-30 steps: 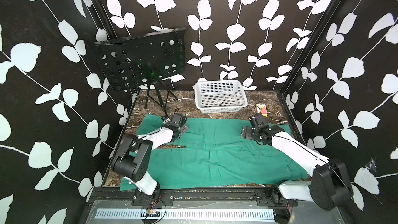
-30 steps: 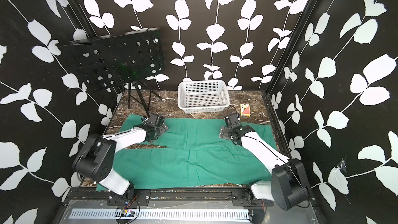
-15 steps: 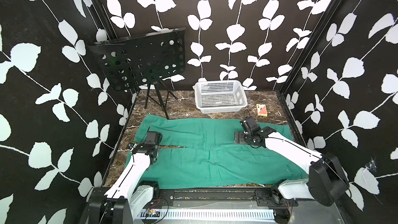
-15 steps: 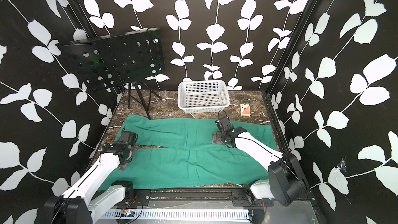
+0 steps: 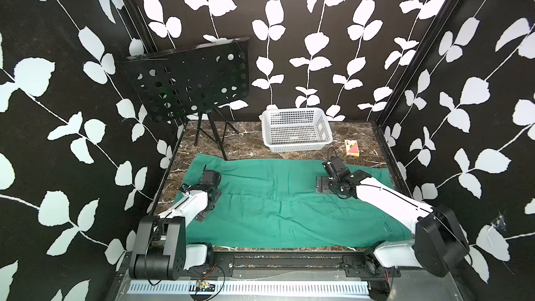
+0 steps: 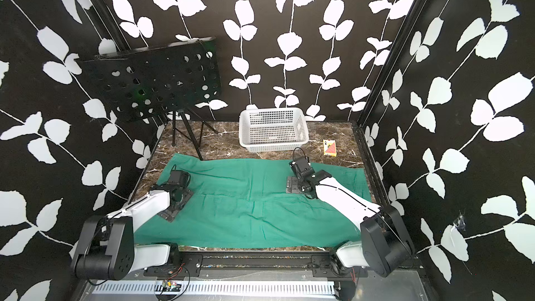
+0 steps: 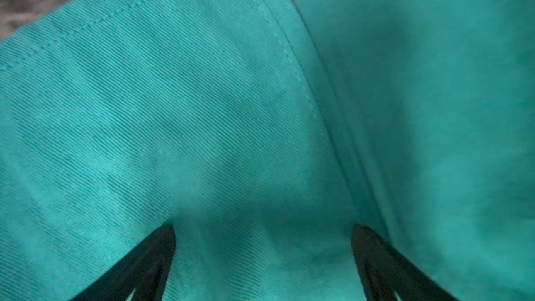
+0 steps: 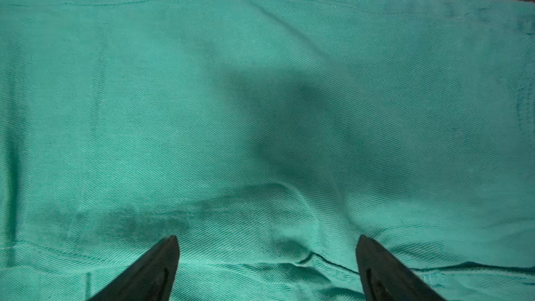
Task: Roll up the long pants
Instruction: Fold the long pant at the center of the board.
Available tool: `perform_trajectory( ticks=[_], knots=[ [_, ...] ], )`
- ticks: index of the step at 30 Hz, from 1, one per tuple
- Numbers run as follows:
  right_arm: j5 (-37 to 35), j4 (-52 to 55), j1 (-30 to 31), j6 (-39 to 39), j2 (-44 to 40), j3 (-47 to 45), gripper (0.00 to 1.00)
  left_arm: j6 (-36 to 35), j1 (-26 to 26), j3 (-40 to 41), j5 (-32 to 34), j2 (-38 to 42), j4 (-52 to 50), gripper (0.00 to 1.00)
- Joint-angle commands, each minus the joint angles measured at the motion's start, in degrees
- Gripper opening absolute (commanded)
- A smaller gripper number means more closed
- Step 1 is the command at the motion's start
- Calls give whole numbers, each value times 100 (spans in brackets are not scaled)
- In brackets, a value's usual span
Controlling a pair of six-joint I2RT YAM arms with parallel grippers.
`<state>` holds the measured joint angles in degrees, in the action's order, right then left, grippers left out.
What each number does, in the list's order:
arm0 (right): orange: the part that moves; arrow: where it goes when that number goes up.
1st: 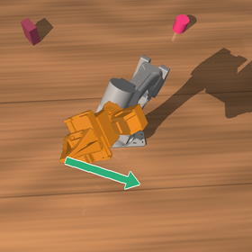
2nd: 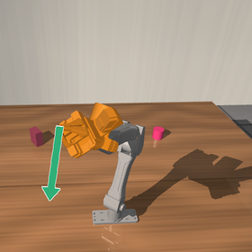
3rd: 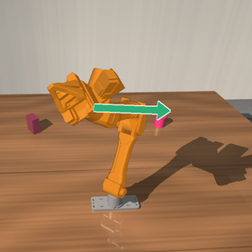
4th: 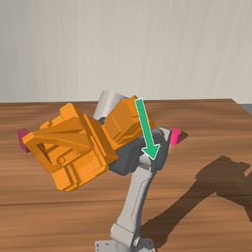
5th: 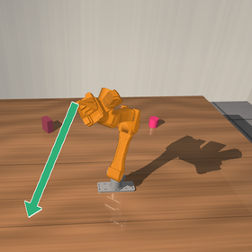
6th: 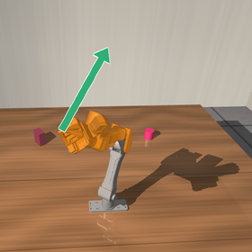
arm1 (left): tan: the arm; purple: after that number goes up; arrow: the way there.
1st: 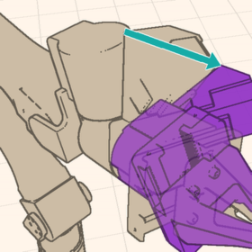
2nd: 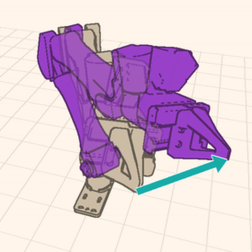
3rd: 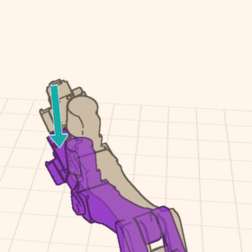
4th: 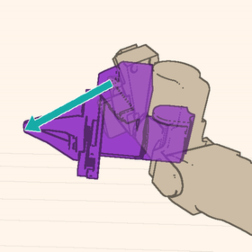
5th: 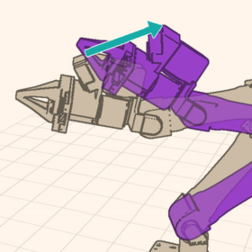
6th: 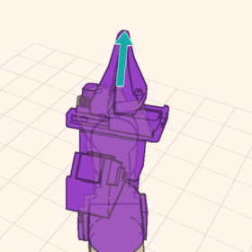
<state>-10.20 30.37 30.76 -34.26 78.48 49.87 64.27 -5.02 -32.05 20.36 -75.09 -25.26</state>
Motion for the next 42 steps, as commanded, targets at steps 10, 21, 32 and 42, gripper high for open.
perform_trajectory(
  ticks=[10,21,32,42],
  knots=[
    [-217,-1,42,-2,-299,0,99,695,117,-566,801,1280,-2607,94],
    [-62,-13,37,-83,-120,111,99,1255,1339,809,605,4080,-3684,81],
    [-211,78,40,-171,-111,84,98,136,3579,620,-264,2035,-2973,84],
    [-295,180,40,-221,-202,111,98,-518,3595,616,-468,1879,-2311,67]
  ],
)
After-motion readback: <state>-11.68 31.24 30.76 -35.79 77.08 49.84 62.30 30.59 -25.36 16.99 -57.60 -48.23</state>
